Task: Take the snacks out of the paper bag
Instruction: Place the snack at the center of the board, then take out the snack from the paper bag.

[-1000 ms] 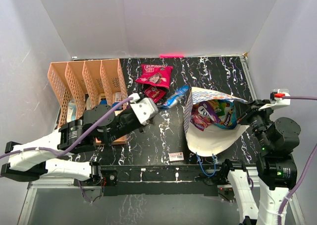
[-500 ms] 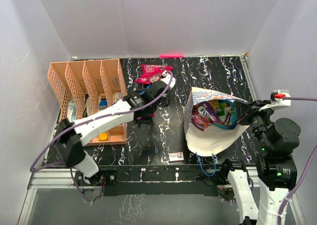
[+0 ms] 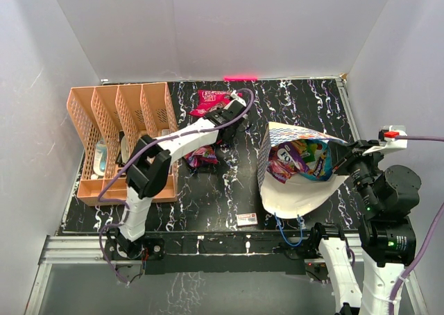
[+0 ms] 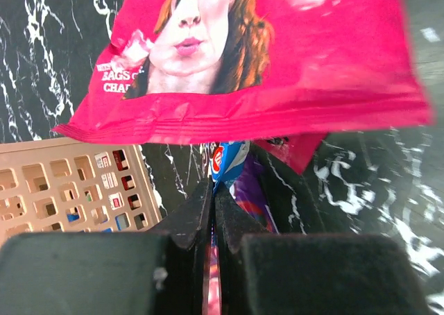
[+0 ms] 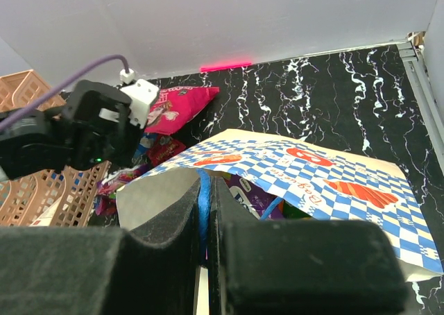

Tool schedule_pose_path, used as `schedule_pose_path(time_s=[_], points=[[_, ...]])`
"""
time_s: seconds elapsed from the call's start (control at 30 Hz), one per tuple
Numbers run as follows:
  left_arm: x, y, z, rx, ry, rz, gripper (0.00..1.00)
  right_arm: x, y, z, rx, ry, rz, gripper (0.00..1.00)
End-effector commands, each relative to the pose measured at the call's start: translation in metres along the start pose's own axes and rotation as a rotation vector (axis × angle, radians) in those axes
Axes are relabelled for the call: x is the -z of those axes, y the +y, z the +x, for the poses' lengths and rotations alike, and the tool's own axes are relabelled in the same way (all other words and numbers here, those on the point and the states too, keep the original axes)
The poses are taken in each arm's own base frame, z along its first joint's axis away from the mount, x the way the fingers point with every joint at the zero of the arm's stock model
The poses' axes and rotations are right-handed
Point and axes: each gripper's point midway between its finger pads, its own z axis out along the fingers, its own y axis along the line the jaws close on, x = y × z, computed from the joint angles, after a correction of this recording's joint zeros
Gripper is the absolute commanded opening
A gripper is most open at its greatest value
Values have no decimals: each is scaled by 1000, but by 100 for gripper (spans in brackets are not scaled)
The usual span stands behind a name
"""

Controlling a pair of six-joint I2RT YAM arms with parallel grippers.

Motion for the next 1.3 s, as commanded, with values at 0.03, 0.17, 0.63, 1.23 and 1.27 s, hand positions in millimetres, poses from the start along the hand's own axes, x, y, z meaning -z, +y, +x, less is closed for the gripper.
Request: schedule_pose_path(time_s=[0.03, 0.17, 0.63, 1.23, 1.27], points=[[-14, 20, 15, -52, 62, -131, 0, 10, 11, -30, 34, -100, -27, 8], [-17, 10, 30, -71, 93, -87, 4, 9, 10, -27, 31, -91, -27, 8], [149, 18, -62, 217, -339, 527, 61, 4, 12, -24, 21, -75, -48, 8], [414, -65, -69, 49, -980, 1333, 64, 4, 12, -24, 16, -79, -48, 8], [416, -82, -63, -10, -968, 1313, 64, 5, 13, -24, 14, -80, -48, 8]])
